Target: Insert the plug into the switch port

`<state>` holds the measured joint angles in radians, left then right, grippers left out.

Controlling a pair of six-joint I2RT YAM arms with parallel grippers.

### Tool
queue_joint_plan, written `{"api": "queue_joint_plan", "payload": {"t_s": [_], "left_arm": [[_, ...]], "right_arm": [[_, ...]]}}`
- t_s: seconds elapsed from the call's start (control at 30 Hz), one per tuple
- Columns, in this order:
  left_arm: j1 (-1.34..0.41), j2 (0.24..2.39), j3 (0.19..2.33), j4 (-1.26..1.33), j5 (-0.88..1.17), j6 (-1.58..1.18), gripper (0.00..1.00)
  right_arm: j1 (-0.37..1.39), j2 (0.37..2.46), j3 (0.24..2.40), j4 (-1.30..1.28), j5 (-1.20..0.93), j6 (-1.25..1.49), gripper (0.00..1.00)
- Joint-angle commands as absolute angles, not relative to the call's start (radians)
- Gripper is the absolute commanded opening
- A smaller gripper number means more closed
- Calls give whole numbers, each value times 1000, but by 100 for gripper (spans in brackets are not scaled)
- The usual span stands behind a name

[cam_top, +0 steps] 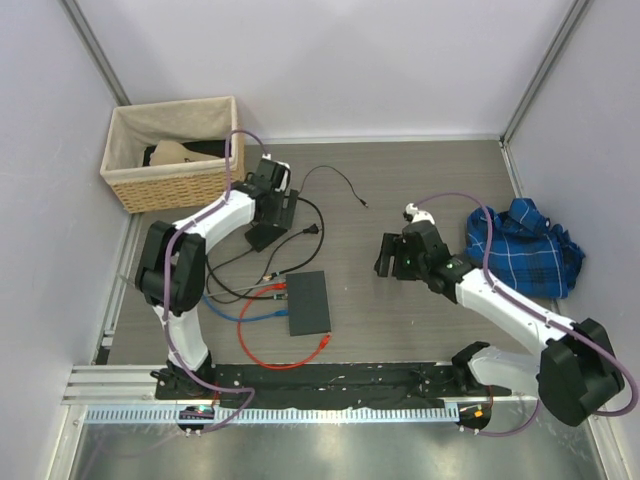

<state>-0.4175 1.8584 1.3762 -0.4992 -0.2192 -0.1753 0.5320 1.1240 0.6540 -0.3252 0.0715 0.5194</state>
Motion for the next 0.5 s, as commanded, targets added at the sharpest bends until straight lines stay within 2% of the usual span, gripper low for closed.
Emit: {"api": "queue_joint_plan", "payload": {"t_s": [0.0, 0.1, 0.23, 0.47], "left_arm": [[-416, 1850, 1394, -525, -173, -182, 91], [-416, 1787, 1352, -520, -147, -199, 91], [-416, 1575, 1270, -519, -121, -232, 91], [-417, 1240, 1005, -448, -89, -241, 91]], "right_arm": [[496, 1259, 826, -287, 184, 358, 73], [486, 1412, 965, -284, 192, 240, 69], [465, 1593, 1123, -276, 161, 128, 62], [416, 1853, 1386, -284, 101, 14, 50]]}}
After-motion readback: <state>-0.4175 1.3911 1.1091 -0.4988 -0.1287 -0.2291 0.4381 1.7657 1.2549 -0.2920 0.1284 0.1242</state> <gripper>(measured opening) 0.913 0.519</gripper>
